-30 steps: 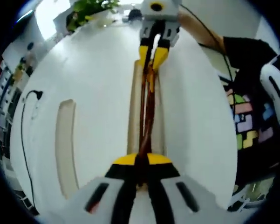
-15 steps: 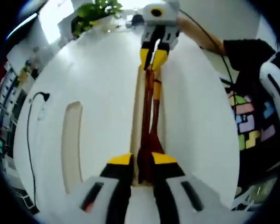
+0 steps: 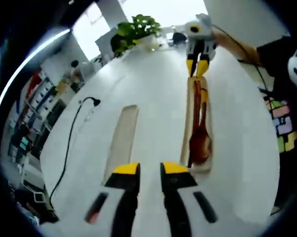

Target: Arrange the utensils inside the cutlery case until each visible utensil rests in its matching compartment.

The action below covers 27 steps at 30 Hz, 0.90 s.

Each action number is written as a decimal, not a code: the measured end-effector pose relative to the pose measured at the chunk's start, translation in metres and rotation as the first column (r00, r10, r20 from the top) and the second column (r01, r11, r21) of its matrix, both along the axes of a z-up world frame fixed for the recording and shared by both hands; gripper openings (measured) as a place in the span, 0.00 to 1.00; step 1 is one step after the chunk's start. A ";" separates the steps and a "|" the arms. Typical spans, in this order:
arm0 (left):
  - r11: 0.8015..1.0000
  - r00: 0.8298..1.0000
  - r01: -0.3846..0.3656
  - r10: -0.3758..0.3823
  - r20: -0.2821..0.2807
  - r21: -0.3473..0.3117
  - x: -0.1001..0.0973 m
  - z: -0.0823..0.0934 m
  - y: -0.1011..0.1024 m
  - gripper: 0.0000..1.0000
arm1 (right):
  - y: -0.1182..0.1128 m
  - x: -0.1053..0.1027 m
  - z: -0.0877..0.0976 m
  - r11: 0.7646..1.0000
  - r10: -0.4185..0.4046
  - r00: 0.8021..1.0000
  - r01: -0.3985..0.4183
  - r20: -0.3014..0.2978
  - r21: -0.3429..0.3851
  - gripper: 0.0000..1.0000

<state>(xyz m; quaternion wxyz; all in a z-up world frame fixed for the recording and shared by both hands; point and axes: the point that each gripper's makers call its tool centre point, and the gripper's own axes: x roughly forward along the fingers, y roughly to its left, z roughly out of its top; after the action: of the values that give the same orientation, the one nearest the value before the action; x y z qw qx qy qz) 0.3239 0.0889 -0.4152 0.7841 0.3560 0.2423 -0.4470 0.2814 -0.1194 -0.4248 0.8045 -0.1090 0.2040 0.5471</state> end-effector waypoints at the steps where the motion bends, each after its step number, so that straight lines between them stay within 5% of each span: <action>1: 1.000 1.000 -0.024 0.024 0.008 0.003 0.004 -0.002 0.007 0.17 | 0.001 0.001 0.000 1.000 -0.002 1.000 0.002 0.000 -0.003 0.08; 4: 0.997 0.996 -0.083 0.082 0.046 0.009 0.014 -0.006 0.027 0.17 | 0.003 0.008 0.002 1.000 -0.014 1.000 0.014 0.000 -0.010 0.08; 10: 0.967 0.969 -0.231 0.239 0.062 -0.111 0.032 -0.003 0.055 0.17 | 0.009 0.025 0.006 0.998 -0.066 0.998 0.066 -0.018 0.005 0.08; 16: 0.941 0.946 -0.285 0.306 0.104 -0.180 0.047 -0.002 0.065 0.24 | 0.017 0.050 0.010 0.992 -0.128 0.992 0.128 -0.014 0.004 0.09; 18: 0.906 0.934 -0.338 0.357 0.031 -0.254 0.049 -0.003 0.062 0.22 | 0.016 0.063 0.009 0.981 -0.192 0.981 0.192 -0.009 -0.009 0.09; 21: 0.818 0.903 -0.423 0.415 -0.110 -0.390 0.055 -0.003 0.059 0.24 | 0.023 0.077 0.010 0.976 -0.217 0.976 0.218 0.018 -0.022 0.12; 24: 0.751 0.859 -0.505 0.483 -0.169 -0.426 0.064 -0.006 0.067 0.27 | 0.031 0.090 0.011 0.968 -0.250 0.968 0.250 0.005 -0.004 0.15; 25: 0.746 0.848 -0.520 0.511 -0.143 -0.416 0.068 -0.006 0.071 0.28 | 0.033 0.094 0.010 0.966 -0.258 0.966 0.258 0.005 -0.006 0.16; 27: 0.770 0.858 -0.488 0.510 -0.065 -0.412 0.071 -0.001 0.073 0.32 | 0.033 0.104 0.008 0.958 -0.288 0.958 0.288 0.005 -0.016 0.17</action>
<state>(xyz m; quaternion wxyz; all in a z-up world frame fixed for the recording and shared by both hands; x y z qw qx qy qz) 0.3951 0.1614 -0.4166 0.9374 0.1159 0.2077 -0.2545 0.3851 -0.0867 -0.4164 0.8749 -0.0856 0.2211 0.4224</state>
